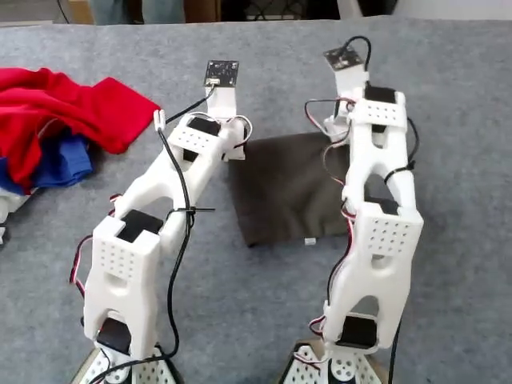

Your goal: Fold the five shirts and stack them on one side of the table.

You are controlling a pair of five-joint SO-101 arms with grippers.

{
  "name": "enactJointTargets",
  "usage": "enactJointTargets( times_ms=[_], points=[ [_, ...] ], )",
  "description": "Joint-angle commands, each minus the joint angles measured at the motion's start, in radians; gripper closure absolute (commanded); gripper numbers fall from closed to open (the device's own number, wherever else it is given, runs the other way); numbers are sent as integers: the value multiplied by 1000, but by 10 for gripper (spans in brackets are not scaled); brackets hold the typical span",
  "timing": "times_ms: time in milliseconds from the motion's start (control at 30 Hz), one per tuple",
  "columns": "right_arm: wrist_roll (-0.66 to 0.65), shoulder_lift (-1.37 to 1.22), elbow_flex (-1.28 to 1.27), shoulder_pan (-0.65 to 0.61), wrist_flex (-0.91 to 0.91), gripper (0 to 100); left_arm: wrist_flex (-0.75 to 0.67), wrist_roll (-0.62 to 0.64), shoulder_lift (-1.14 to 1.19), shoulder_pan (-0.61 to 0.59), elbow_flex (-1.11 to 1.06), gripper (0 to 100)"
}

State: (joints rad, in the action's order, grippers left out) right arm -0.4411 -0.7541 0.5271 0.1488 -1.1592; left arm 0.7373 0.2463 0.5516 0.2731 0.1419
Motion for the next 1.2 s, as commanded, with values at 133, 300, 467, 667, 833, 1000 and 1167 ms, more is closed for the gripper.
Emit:
enactJointTargets(
  times_ms=[133, 300, 467, 667, 833, 1000, 1167],
  points=[
    [69, 113, 343, 43, -218, 983, 17, -8, -28, 1, 39, 971],
    [155, 154, 567, 77, -344, 983, 57, -8, -28, 12, 59, 971],
    [115, 199, 648, 114, -612, 984, 80, -9, -31, 1, 71, 971],
    [114, 522, 286, 259, -611, 984, 161, -8, -72, -1, 120, 971],
    [95, 960, -328, 261, -577, 984, 167, -8, -80, -4, 122, 971],
    [87, 1342, -923, 173, -393, 981, 169, -8, -80, -47, 122, 971],
    [298, 1547, -1317, 74, -190, 973, 169, -6, -81, -97, 130, 971]
  ],
)
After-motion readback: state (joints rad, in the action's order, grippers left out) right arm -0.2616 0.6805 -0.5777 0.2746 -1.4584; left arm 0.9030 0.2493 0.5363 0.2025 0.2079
